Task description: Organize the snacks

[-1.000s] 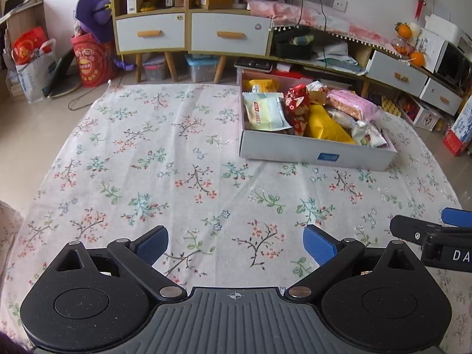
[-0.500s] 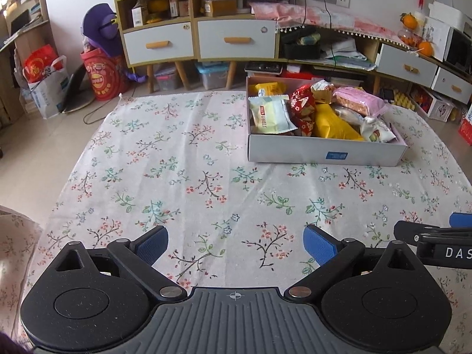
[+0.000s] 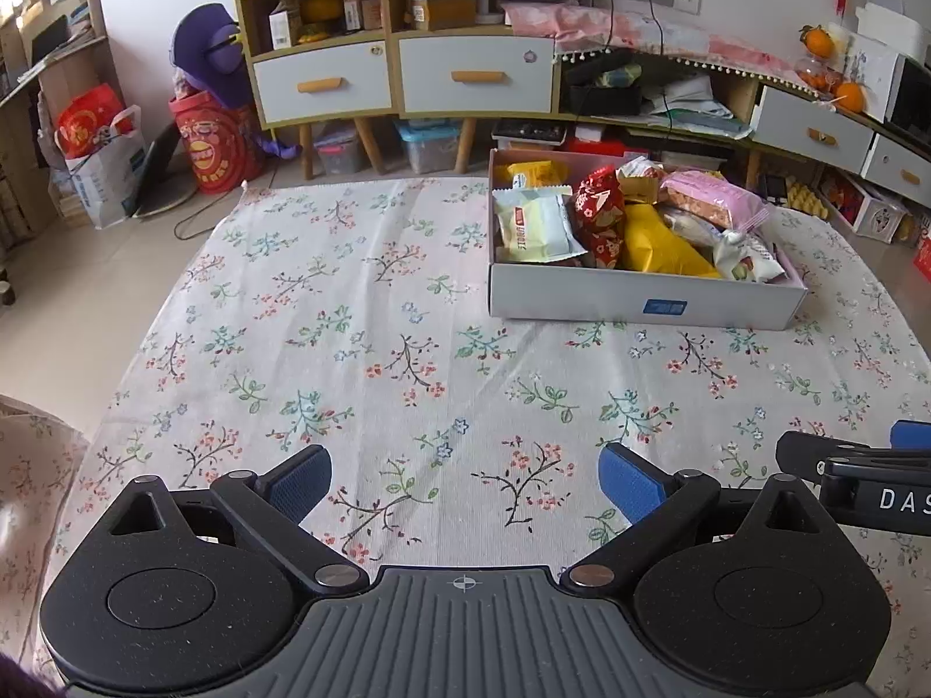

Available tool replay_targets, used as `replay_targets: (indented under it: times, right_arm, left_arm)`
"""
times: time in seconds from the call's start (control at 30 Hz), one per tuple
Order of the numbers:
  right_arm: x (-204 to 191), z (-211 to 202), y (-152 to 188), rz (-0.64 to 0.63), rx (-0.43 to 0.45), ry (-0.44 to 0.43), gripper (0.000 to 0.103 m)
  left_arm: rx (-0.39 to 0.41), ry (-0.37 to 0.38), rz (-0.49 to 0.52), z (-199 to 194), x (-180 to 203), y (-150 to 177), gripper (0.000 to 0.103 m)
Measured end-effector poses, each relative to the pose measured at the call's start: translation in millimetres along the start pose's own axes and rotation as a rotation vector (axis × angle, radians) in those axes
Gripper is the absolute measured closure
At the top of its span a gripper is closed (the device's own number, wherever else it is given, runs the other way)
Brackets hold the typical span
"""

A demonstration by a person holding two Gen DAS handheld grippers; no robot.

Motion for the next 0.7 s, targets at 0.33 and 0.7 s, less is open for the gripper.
replay_targets:
  times: [0.33,0.7]
  right_arm:
    - [-3.2,-2.2,-0.4,-0.034,0.012,0.021,0.0]
    - [-4.5,-4.4,-1.7,-0.042,0.018,0.026,0.0]
  left_arm:
    - [-0.021,-0.017,-0.015,1.7,-3.1,2.4,0.003]
    - [-0.038,-0.001,-0.011,2.0,6.3,7.4,0.003]
Point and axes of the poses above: each gripper's, at about its wrist camera, not at the fingertips, and z roughly the way its jaws point, x to its right, y to its underside, the point moved 9 cm from there along z, roughly the way its jaws point, and after that the axes turned 8 degrees about -x, right-handed, at the moved point
